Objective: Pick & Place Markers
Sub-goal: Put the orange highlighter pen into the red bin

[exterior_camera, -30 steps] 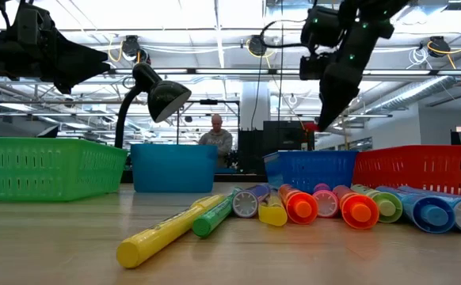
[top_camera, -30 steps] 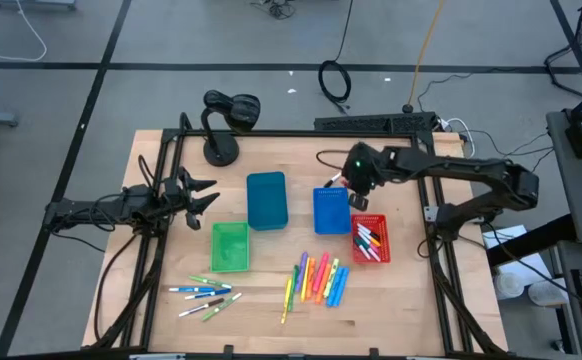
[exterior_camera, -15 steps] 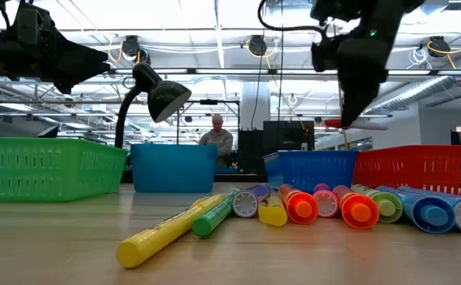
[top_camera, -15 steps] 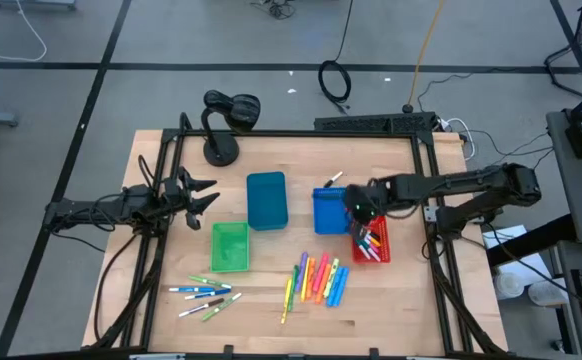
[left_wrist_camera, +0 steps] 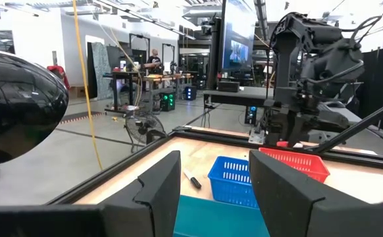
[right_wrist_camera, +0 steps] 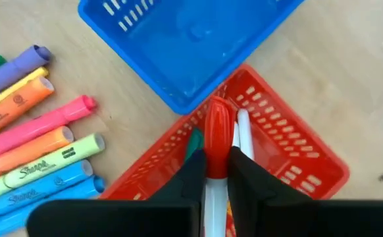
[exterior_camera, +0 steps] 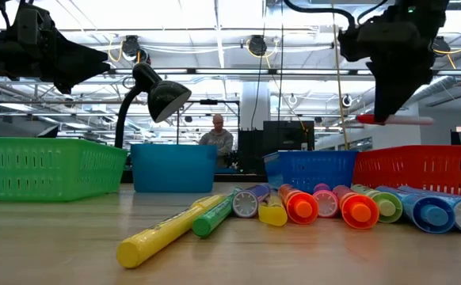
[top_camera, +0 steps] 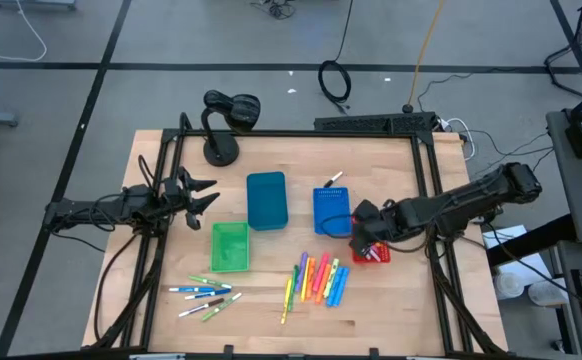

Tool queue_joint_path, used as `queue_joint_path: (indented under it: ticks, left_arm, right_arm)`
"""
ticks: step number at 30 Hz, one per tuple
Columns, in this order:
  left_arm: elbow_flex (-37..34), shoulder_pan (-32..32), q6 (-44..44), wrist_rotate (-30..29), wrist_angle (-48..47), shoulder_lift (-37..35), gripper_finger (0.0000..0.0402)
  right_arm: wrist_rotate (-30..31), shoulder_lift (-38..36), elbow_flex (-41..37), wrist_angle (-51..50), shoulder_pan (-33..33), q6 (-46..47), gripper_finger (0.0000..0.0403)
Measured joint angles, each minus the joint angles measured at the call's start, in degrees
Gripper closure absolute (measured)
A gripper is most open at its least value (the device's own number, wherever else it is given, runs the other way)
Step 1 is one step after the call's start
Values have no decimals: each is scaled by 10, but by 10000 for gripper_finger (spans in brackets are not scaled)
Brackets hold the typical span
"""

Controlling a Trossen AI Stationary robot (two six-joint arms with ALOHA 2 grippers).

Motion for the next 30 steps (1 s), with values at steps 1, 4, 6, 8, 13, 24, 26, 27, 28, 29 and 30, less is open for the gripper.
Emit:
queue_joint_path:
  ticks: [1, 4, 6, 8, 13, 24, 26, 27, 28, 29, 30]
  left_arm:
    - [0, 0, 0, 0, 0, 0, 217]
    - [0, 0, 0, 0, 0, 0, 217]
    - [0, 0, 0, 0, 0, 0, 217]
    - [0, 0, 0, 0, 0, 0, 217]
    - [0, 0, 0, 0, 0, 0, 217]
    - [0, 0, 0, 0, 0, 0, 217]
    - [0, 0, 0, 0, 0, 0, 218]
    - [0, 0, 0, 0, 0, 0, 217]
    - [0, 0, 0, 0, 0, 0, 217]
    - [0, 0, 0, 0, 0, 0, 217]
    - [0, 0, 0, 0, 0, 0, 217]
  right_arm:
    - [-1, 0, 0, -1, 4, 12, 370]
    - [-2, 0, 0, -11, 12, 28, 369]
    - [-2, 0, 0, -29, 12, 37, 373]
    - [-1, 0, 0, -55, 12, 43, 376]
    - [-1, 0, -26, -48, 12, 53, 370]
    - [-32, 0, -95, 59, 12, 63, 368]
    - [-32, 0, -105, 69, 12, 63, 365]
    - [-32, 0, -110, 76, 12, 63, 365]
    - [-32, 0, -114, 81, 12, 63, 365]
    - [-32, 0, -119, 87, 12, 63, 365]
    - [-33, 0, -122, 90, 12, 63, 366]
